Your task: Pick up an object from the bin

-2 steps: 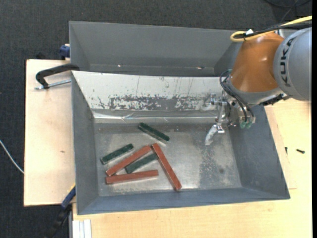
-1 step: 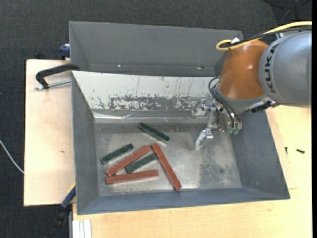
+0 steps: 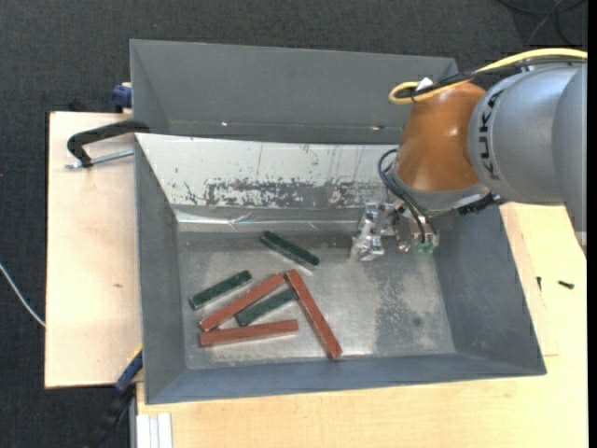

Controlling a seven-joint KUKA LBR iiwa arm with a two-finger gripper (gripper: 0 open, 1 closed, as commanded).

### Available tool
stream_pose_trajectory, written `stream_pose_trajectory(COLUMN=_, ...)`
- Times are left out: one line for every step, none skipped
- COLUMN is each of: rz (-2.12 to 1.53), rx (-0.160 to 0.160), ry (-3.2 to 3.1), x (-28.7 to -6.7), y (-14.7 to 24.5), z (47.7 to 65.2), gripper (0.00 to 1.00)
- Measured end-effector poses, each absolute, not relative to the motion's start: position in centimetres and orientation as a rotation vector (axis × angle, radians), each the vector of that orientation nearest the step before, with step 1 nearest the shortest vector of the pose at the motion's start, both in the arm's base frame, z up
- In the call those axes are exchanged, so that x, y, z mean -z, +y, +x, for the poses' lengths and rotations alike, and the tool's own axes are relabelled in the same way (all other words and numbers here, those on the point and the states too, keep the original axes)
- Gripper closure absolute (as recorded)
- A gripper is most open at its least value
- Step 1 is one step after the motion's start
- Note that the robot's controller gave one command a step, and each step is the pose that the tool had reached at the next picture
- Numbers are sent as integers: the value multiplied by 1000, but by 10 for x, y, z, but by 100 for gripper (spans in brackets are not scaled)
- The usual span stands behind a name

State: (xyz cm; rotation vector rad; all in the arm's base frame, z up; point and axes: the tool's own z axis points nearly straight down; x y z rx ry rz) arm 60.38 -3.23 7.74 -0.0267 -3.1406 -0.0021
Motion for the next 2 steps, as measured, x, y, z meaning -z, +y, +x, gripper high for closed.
stream_pose_trajectory(rz=-29, rx=0, ry=-3156, x=-75, y=-32, z=606, gripper=0)
stream_pose_trajectory(rz=-27, rx=2, ry=-3139, x=-77, y=-32, z=604, gripper=100)
